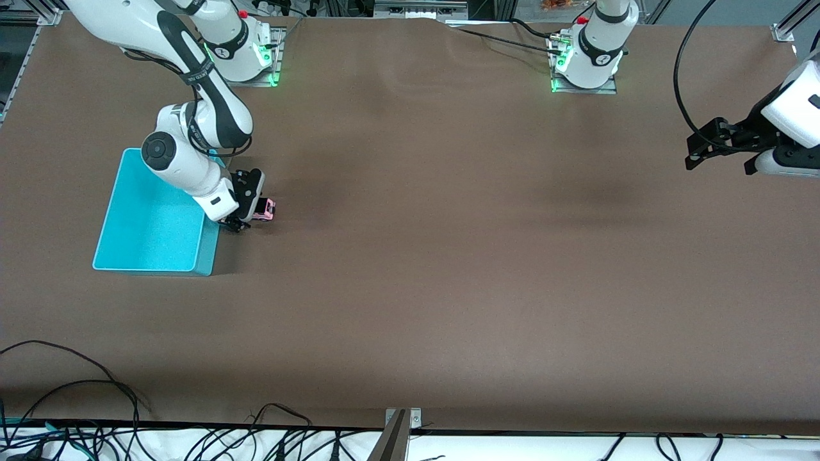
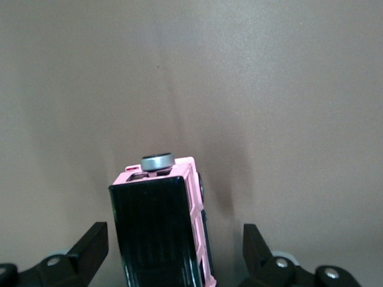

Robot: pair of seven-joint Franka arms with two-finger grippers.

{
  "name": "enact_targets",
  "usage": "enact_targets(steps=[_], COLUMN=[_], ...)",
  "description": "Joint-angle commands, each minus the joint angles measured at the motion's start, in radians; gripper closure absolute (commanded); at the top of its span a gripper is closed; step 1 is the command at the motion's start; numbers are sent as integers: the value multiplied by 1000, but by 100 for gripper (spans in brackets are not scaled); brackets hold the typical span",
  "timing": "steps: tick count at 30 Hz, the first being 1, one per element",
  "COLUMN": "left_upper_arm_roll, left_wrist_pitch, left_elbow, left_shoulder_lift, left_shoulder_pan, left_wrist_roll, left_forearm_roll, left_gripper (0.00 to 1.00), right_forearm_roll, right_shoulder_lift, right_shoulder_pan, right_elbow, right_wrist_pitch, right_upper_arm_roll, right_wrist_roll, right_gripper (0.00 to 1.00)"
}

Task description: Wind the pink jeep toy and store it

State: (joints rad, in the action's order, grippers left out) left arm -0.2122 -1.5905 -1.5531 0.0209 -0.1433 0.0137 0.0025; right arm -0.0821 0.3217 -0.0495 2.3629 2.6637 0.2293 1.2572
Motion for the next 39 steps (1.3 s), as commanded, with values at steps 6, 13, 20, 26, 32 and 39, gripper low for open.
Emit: enact_targets(steps=[6,13,20,26,32,39], left_upper_arm_roll=[77,109,146,151,177,177], left_wrist_pitch=[18,17,18,18,18,18], left_elbow=[28,30,30,31,31,31], left_shoulder_lift=[16,28,28,28,25,24], left_shoulder_pan=[103,110,140,156,176,169], left_wrist_roll=[-11,-11,-12,-14,-12,-12], left_forearm_roll=[-15,-59,-59,-58,-61,-61], left_gripper=[0,0,0,0,0,0], right_forearm_roll=[-8,-8,-8,-8,-10,-11], right_shoulder_lift=[17,-1,-27,-64,-95,-130], right_shoulder_pan=[-4,-4,-4,-4,-7,-10], right_elbow=[7,-1,-40,-100,-195,-329], right_wrist_pitch=[16,10,-21,-83,-227,-507], right_upper_arm_roll=[19,24,53,64,56,-20], right_wrist_roll=[15,11,7,7,10,24], right_gripper=[78,88,88,88,88,88])
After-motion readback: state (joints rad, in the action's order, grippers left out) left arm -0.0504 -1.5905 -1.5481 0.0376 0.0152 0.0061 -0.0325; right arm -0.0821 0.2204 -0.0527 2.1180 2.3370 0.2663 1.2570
